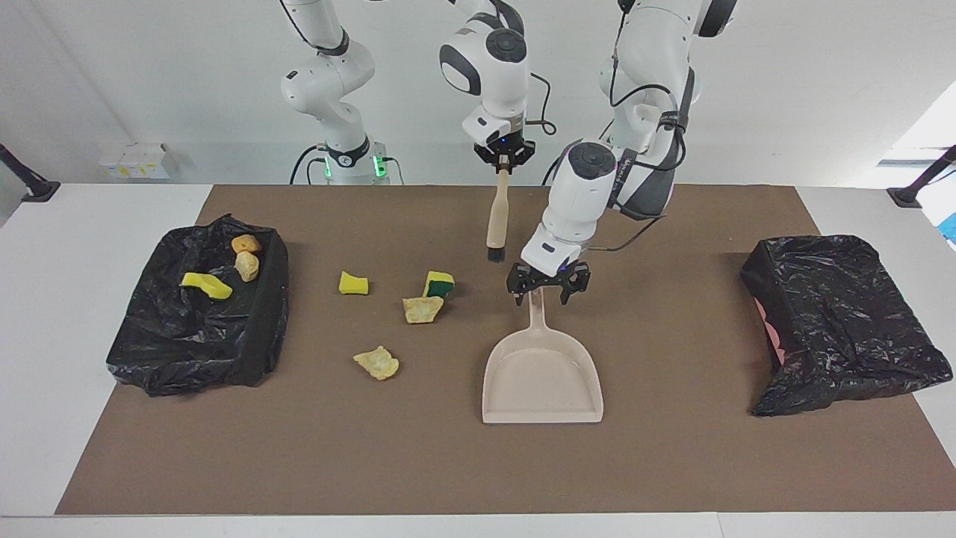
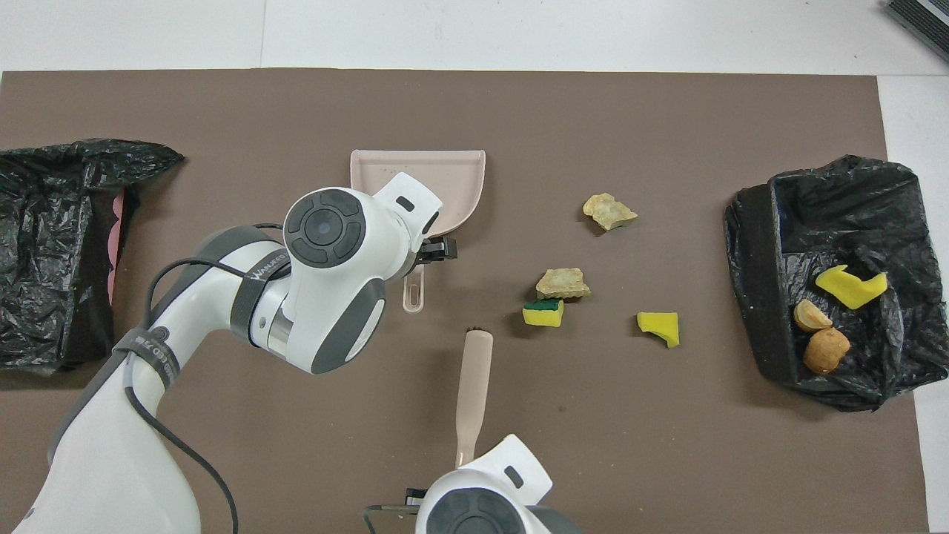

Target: Sweep and dump trash in bin

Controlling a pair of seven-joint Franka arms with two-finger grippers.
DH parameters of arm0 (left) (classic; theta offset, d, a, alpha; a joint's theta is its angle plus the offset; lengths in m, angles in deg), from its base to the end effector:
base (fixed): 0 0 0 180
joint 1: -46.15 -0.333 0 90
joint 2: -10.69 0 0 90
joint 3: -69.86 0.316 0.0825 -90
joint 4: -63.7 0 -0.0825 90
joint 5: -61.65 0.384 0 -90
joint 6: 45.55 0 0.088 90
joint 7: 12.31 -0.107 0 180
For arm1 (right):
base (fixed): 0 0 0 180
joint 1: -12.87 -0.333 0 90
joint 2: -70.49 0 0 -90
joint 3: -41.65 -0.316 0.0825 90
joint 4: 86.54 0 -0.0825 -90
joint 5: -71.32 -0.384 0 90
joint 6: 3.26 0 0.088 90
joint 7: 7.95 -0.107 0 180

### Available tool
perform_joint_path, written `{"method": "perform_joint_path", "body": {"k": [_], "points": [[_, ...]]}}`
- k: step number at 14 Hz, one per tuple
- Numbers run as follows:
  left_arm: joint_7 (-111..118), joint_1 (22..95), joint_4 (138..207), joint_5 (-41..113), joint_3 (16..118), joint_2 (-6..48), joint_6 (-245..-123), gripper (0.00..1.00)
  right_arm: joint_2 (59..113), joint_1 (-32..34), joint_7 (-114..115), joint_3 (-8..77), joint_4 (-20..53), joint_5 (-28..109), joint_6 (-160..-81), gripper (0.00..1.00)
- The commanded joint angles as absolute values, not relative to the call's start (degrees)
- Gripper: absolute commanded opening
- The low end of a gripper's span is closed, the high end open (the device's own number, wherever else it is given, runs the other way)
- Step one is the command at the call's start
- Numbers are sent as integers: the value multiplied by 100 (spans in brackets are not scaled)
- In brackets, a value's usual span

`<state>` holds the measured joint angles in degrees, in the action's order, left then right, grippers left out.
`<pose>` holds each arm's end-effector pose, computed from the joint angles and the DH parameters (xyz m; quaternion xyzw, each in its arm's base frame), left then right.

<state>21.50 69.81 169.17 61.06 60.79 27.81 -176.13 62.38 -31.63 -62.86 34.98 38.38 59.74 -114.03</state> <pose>0.5433 -0.3415 0.3819 0.9969 0.0176 0.0449 0.0618 0.2980 0.3943 0.4428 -0.9923 0.0742 0.0988 0.0087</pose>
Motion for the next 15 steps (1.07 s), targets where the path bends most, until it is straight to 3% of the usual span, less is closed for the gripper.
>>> {"method": "perform_joint_path", "body": {"k": [1,5,7,10,15], "points": [[2250,7076,17197,6191,6169,2677,-17694,100,5723,-2704,-6209,3462,4073,6426,-10883,0],[2171,7059,17312,6191,6168,2659,-17589,100,5617,-2020,-5781,3462,4117,6981,-10461,0],[2040,7050,17339,6191,6160,2642,-17562,70,5608,-1528,-5035,3462,4126,7463,-10232,0],[1408,7015,17409,6173,6151,2598,-17554,0,5616,-675,-4147,3453,4256,7895,-10117,0],[92,6760,17313,6156,6168,2449,-17265,0,5406,372,-3309,3445,4783,8028,-10187,0]]}}
